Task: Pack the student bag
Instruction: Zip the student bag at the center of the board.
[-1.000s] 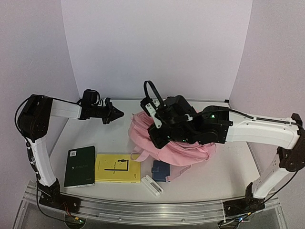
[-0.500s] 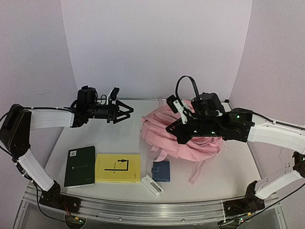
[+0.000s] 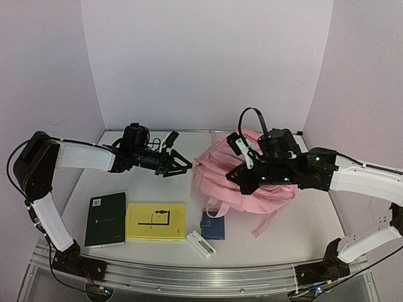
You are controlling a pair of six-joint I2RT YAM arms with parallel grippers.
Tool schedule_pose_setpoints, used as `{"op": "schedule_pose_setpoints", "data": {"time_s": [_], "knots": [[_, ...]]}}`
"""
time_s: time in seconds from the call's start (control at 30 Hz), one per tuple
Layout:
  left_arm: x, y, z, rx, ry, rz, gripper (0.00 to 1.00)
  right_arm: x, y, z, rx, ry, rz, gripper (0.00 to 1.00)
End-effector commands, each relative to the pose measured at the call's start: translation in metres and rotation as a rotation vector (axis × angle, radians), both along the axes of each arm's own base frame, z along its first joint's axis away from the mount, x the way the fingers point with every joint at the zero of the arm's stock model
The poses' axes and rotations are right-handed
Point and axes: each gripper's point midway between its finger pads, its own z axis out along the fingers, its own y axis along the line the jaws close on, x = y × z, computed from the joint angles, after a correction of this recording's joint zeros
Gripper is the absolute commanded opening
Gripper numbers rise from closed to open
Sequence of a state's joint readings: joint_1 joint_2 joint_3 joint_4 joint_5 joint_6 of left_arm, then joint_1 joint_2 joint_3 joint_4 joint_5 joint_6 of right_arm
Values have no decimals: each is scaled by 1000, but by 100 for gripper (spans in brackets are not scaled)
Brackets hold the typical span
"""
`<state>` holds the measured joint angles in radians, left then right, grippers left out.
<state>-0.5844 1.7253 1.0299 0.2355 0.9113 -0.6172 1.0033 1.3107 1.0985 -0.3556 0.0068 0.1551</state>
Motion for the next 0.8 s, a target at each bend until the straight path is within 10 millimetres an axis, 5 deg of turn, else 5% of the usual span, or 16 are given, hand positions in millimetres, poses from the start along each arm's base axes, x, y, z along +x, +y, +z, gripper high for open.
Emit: {"op": "schedule_pose_setpoints", "data": {"time_s": [0.0,0.27,0.6,0.77], "knots": [[7,-12,21,-27,-87,-20,67,2,6,72,221,-110,-8,0],[3,-27,31,-60,-110,-76,54,-2,9,77,244,-94,16,0],[11,-34,35,-74,-120,-81,50,-4,9,81,262,-87,21,0],[8,-33,35,-83,-113,-88,38,-3,8,79,257,-87,12,0]]}}
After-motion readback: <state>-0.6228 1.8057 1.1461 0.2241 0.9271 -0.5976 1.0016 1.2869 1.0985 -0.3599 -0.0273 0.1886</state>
